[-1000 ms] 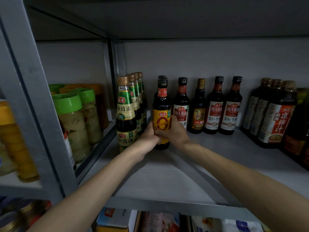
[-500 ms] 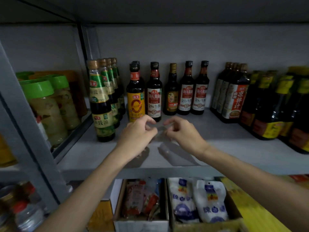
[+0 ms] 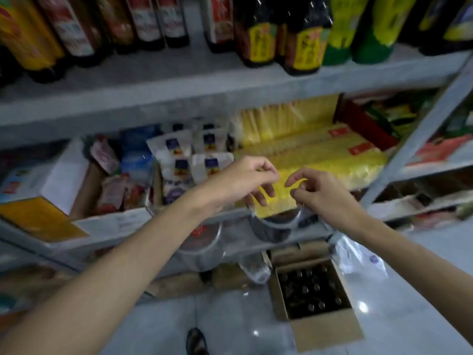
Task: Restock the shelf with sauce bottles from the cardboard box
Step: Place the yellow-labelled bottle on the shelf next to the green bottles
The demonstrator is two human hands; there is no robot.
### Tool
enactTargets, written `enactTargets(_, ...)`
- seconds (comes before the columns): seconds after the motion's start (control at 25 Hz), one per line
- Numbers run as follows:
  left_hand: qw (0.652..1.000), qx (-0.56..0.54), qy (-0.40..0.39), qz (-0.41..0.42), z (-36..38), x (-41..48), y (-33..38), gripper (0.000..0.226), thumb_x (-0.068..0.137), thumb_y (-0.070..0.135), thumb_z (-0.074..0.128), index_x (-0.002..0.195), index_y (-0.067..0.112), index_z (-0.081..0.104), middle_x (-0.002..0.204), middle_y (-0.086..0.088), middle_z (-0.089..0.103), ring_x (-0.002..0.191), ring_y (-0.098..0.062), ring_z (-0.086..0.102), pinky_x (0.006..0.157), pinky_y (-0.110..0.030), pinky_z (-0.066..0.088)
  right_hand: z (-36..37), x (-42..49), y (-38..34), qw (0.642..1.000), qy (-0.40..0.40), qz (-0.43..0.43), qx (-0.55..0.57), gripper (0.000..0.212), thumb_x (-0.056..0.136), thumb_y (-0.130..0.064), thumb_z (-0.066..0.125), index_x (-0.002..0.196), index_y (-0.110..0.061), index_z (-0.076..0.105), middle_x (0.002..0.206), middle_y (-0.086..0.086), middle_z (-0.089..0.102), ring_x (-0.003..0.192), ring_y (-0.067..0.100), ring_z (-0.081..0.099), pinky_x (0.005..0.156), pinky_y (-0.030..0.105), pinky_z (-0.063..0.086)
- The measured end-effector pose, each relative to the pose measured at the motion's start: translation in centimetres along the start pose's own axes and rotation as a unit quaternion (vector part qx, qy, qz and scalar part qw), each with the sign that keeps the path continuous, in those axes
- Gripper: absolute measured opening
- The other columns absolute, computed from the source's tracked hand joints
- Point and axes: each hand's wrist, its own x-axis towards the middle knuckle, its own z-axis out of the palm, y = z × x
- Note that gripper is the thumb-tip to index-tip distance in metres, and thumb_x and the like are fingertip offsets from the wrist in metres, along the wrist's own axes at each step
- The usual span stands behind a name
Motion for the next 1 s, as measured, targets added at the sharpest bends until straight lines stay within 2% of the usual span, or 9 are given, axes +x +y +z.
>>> enactTargets(0.12,0.992,-0.018,-0.084,-0.095,8.9,4.2,-3.9,0.008,0.100,0.019,0.054,0.097,0.012,0.058,0.082,-0.009,0.069,0.061,-0.018,0.064,0.050,-0.023,0.047,-0.7,-3.9,10.7,0.994,-0.042,0.102,-0.009,0.021,0.086,-0.006,0.062,0.082,-0.026,0.065,0.051,-0.010,0.057,0.045,0.001,0.049,0.047,0.015,0.035)
enactTargets(0.32,0.970,-0.021,-0.114,-0.213,18.6,12.0,-13.5,0.015,0.096,0.015,0.058,0.082,0.012,0.061,0.078,-0.006,0.073,0.064,-0.014,0.069,0.059,-0.024,0.051,1.5,-6.2,25.8,0.964,-0.070,0.256,-0.001,0.021,0.085,-0.019,0.058,0.071,-0.032,0.064,0.055,-0.008,0.058,0.056,0.018,0.056,0.058,0.029,0.044)
enactTargets(0.4,0.959,-0.006,-0.126,-0.255,22.9,16.1,-19.6,0.018,0.097,0.012,0.055,0.080,0.012,0.058,0.078,-0.005,0.071,0.064,-0.014,0.067,0.056,-0.021,0.050,4.3,-6.4,33.2,0.945,-0.098,0.310,-0.013,0.022,0.087,-0.015,0.059,0.078,-0.035,0.062,0.064,-0.005,0.061,0.060,0.019,0.061,0.059,0.028,0.048)
enactTargets(0.48,0.946,0.010,-0.138,-0.295,27.0,20.0,-26.9,0.021,0.098,0.012,0.052,0.077,0.015,0.056,0.083,-0.007,0.070,0.066,-0.016,0.066,0.055,-0.022,0.048,8.3,-6.6,40.5,0.933,-0.113,0.341,-0.031,0.015,0.089,-0.016,0.060,0.086,-0.030,0.063,0.075,0.001,0.066,0.075,0.027,0.068,0.067,0.035,0.056)
enactTargets(0.56,0.929,0.017,-0.134,-0.344,30.9,23.3,-34.9,0.018,0.098,0.016,0.051,0.081,0.017,0.055,0.089,-0.006,0.069,0.070,-0.018,0.066,0.061,-0.026,0.050,13.3,-6.8,47.6,0.924,-0.142,0.350,-0.065,0.010,0.091,-0.018,0.058,0.096,-0.021,0.066,0.086,0.006,0.069,0.086,0.031,0.068,0.073,0.038,0.056)
enactTargets(0.72,0.903,0.055,-0.100,-0.414,37.8,28.9,-51.7,0.006,0.098,0.016,0.050,0.104,0.016,0.051,0.102,-0.011,0.061,0.085,-0.026,0.064,0.072,-0.034,0.051,25.5,-5.8,61.1,0.918,-0.210,0.320,-0.104,0.029,0.098,-0.031,0.052,0.121,-0.013,0.054,0.110,0.014,0.067,0.097,0.037,0.066,0.076,0.042,0.056)
enactTargets(0.8,0.895,0.063,-0.085,-0.433,40.6,31.3,-59.1,0.031,0.097,0.019,0.052,0.126,0.014,0.044,0.108,-0.012,0.057,0.090,-0.029,0.062,0.073,-0.034,0.052,31.2,-4.3,66.6,0.926,-0.216,0.289,-0.112,0.035,0.099,-0.032,0.052,0.129,-0.013,0.048,0.115,0.014,0.064,0.100,0.037,0.066,0.076,0.042,0.055)
enactTargets(0.92,0.896,0.076,-0.073,-0.431,43.2,33.5,-66.7,0.066,0.091,0.043,0.057,0.146,0.016,0.031,0.132,-0.011,0.056,0.110,-0.035,0.063,0.094,-0.047,0.053,37.6,-1.4,71.3,0.939,-0.197,0.254,-0.125,0.042,0.100,-0.027,0.050,0.139,-0.015,0.040,0.120,0.014,0.059,0.104,0.038,0.065,0.077,0.042,0.054)
enactTargets(1.0,0.898,0.052,-0.054,-0.434,44.5,34.1,-69.7,0.058,0.092,0.044,0.056,0.138,0.013,0.039,0.128,-0.011,0.061,0.102,-0.034,0.069,0.092,-0.049,0.056,41.2,0.2,73.3,0.944,-0.194,0.221,-0.151,0.043,0.102,-0.026,0.045,0.143,-0.017,0.036,0.122,0.014,0.056,0.108,0.038,0.062,0.071,0.038,0.046)
